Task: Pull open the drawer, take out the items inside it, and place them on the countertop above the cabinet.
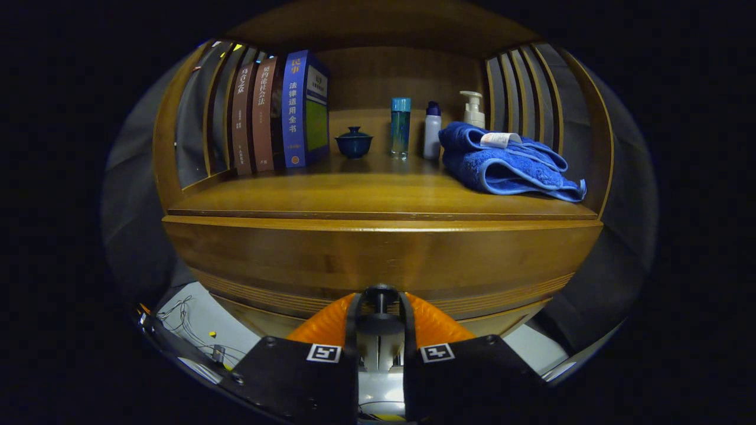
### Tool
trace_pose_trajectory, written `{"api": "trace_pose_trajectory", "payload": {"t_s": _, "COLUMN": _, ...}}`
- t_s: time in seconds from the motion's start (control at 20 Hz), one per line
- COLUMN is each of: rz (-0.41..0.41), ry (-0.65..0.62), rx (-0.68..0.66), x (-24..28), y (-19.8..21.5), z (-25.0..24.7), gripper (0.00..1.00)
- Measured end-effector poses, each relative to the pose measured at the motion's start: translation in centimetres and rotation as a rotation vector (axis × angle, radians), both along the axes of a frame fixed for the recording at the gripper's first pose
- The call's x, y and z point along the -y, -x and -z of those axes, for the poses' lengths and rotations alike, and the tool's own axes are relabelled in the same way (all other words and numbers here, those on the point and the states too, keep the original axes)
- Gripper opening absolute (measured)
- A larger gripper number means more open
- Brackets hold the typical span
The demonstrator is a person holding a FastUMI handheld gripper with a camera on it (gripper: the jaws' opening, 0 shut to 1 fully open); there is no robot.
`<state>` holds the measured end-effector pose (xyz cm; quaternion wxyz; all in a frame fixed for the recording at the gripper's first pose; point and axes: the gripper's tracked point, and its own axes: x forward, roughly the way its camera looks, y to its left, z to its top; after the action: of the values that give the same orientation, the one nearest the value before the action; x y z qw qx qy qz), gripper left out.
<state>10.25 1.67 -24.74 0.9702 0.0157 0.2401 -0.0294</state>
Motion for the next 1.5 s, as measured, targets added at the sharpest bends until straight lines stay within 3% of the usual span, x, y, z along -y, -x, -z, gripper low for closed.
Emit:
{"api": "trace_pose_trajectory", "payload": {"t_s": 0.25, "rz": -0.010, "ry": -0.009, "rx": -0.050, "x": -0.1, "y": 1.3, "z": 0.1, "gripper": 0.34}}
{"api": "trace_pose_trajectory", "payload": {"t_s": 0.95, "rz": -0.038, "ry": -0.052, "rx": -0.189, "x": -0.7, "y": 14.3, "z": -0.3, "gripper": 0.34}}
{"api": "trace_pose_trajectory", "payload": {"t_s": 1.5, "rz": -0.043, "ry": -0.097, "rx": -0.241, "x": -1.0, "y": 19.2, "z": 0.8, "gripper": 0.34}}
